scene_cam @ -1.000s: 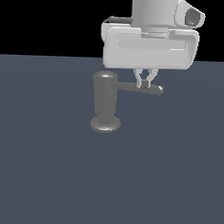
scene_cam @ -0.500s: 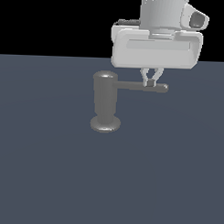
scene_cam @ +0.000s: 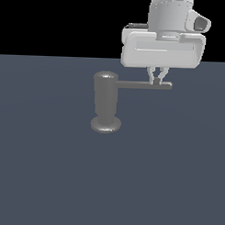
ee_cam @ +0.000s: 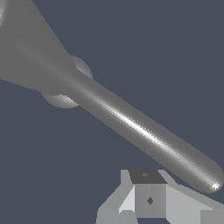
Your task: Turn on the faucet by rotating a designated handle.
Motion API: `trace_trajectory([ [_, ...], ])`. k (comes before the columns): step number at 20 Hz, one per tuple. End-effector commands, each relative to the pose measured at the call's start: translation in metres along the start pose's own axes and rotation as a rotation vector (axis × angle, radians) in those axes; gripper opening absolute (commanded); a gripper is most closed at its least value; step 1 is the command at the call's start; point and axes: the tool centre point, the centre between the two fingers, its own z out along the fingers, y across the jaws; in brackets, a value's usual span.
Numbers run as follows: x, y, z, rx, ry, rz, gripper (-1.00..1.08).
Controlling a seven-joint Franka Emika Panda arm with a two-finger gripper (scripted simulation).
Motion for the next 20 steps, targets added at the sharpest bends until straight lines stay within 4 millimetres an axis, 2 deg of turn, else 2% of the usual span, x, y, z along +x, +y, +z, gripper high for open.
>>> trace_trajectory([
  [1,0.008,0.002,0.005,0.000,-0.006,-0.007,-1.00],
  [20,0.052,0.045,0.012,0.003,-0.019,0.007,-1.00],
])
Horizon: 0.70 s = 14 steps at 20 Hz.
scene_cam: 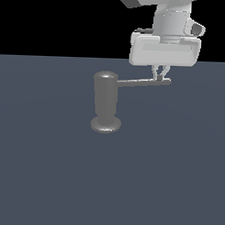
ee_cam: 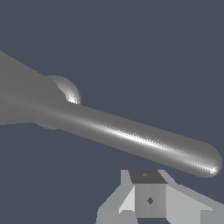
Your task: Turn on the faucet by rotating a designated handle.
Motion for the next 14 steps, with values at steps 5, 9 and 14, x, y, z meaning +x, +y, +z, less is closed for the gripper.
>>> trace_trajectory([
  [5,0.008,0.024,0.012,0.001,-0.020,0.021,-1.00],
  [9,0.017,0.032,0.013,0.001,-0.023,0.024,-1.00],
  [14,0.025,0.041,0.015,0.002,-0.025,0.027,-1.00],
])
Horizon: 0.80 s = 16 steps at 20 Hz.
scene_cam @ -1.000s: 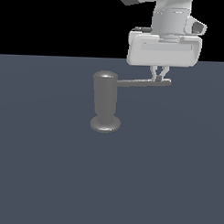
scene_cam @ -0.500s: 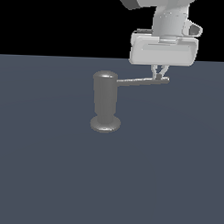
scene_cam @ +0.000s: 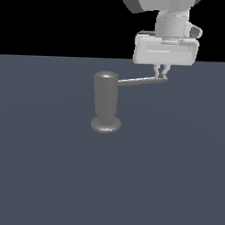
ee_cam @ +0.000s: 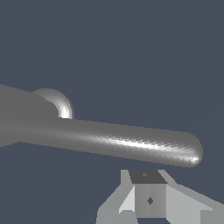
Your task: Turn on the faucet by rotating a designated handle.
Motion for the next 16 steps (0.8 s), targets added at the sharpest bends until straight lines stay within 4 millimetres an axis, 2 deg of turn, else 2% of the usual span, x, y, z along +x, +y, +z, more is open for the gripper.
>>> trace_trajectory([
  [1,0.001,-0.004,0.000,0.002,0.000,-0.006,-1.00],
  [16,0.044,-0.005,0.005,0.001,-0.006,0.004,-1.00],
])
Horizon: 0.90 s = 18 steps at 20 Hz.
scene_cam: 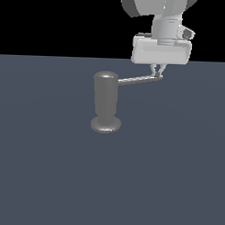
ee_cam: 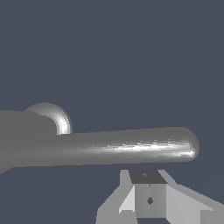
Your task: Turn on the faucet by rotating a designated handle.
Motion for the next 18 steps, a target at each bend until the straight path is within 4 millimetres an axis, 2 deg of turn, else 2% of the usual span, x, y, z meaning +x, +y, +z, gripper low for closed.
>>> trace_trajectory([
  [1,0.012,-0.009,0.004,0.003,0.001,-0.011,-1.00],
  [18,0.054,-0.010,0.008,0.001,-0.006,-0.001,-1.00],
])
